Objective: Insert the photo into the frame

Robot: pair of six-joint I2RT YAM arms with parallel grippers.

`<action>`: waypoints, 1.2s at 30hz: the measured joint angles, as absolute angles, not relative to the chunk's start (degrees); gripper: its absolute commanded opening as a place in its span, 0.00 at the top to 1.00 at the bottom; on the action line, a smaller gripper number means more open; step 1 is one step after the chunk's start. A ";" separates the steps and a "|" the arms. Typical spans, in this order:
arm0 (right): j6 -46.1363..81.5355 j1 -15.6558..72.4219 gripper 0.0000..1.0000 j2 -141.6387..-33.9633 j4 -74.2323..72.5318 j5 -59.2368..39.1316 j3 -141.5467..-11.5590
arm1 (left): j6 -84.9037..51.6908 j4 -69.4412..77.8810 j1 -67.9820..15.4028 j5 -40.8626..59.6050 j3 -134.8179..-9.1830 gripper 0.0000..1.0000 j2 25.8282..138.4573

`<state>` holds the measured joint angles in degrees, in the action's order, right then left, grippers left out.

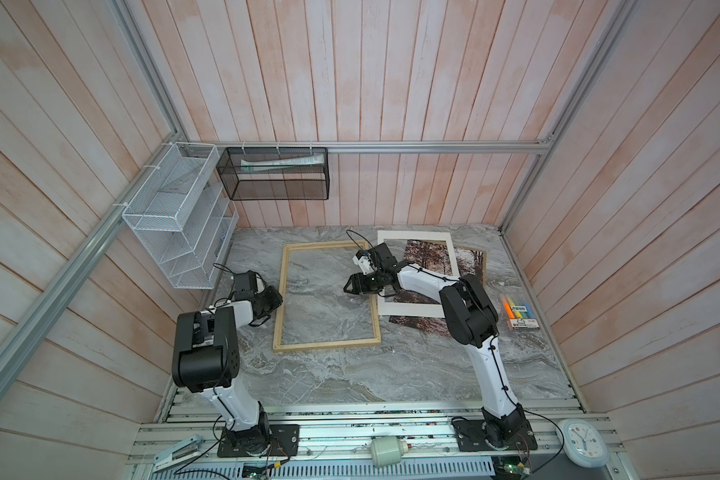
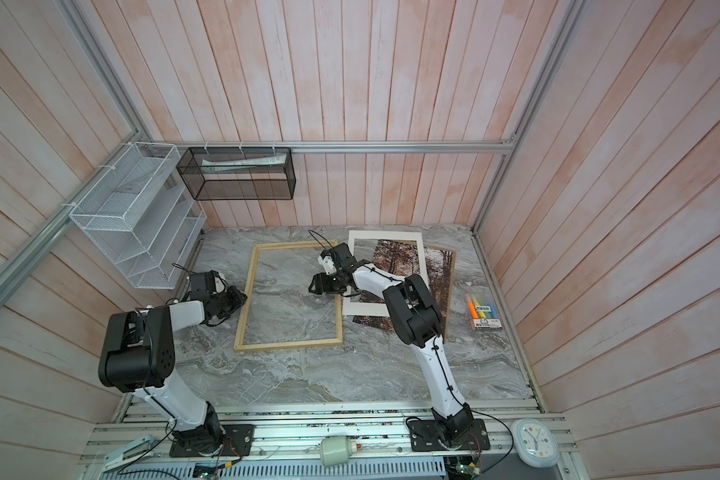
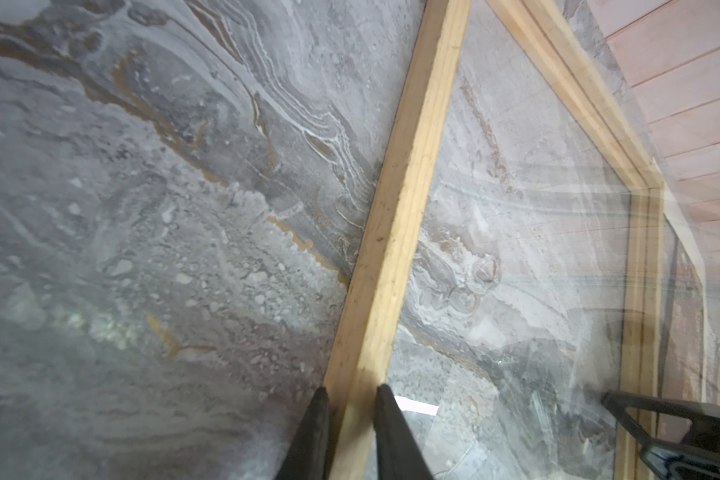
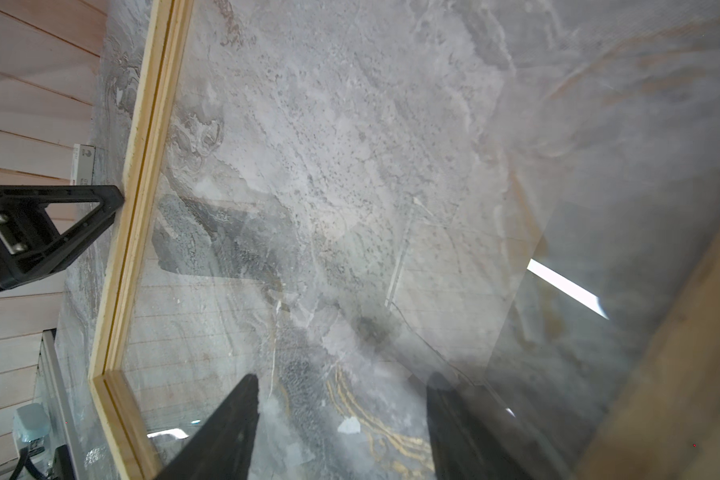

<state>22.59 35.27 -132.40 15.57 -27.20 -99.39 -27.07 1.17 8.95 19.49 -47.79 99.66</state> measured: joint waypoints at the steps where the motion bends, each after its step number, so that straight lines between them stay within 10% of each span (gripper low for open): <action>1: 22.44 35.27 0.35 -132.40 15.94 -27.03 -99.57 | -27.18 1.21 8.97 19.49 -47.83 0.84 99.66; 36: 17.50 37.26 0.33 -132.40 25.98 -17.82 -106.04 | -27.44 1.76 8.99 20.16 -48.49 0.85 100.40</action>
<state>17.50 37.26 -132.40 25.98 -17.82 -106.04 -27.44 1.76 8.99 20.16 -48.49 100.40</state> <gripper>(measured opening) 0.667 0.154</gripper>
